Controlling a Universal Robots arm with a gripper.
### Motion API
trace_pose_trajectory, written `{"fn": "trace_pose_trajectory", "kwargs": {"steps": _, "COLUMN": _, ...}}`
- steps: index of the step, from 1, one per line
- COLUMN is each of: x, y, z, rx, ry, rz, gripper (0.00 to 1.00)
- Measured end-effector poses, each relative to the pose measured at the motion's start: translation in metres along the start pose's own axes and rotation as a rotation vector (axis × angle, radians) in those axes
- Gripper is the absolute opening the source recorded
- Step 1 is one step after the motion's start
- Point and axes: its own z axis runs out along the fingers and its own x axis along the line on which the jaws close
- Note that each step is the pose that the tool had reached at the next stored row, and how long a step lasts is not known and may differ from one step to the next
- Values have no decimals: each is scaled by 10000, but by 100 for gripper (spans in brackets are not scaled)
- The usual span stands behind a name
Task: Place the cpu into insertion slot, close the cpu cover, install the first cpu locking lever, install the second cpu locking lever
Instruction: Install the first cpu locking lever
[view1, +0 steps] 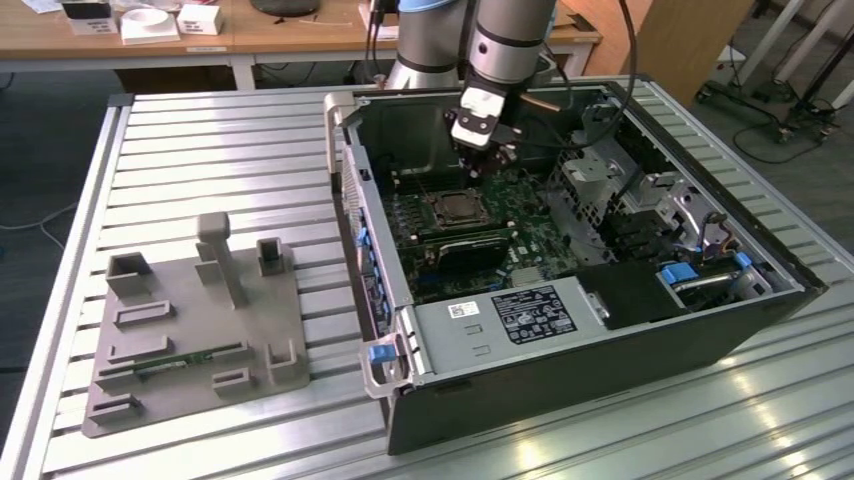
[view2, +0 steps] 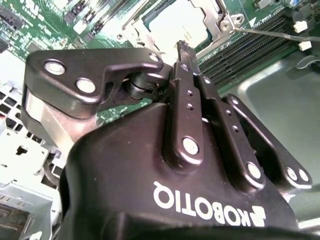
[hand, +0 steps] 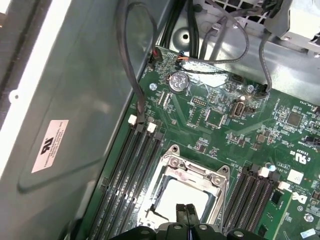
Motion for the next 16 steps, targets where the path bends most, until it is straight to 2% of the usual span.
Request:
{"fn": "trace_pose_trajectory", "kwargs": {"steps": 2, "x": 1, "y": 0, "z": -26, "rx": 1, "ry": 0, "rz": -72, "gripper": 10}}
{"fn": "trace_pose_trajectory", "kwargs": {"steps": 13, "x": 1, "y": 0, "z": -28, "rx": 5, "ry": -2, "rz": -179, "gripper": 10}}
{"fn": "trace_pose_trajectory", "kwargs": {"steps": 16, "x": 1, "y": 0, "z": -26, "rx": 13, "ry": -1, "rz": -551, "gripper": 10}}
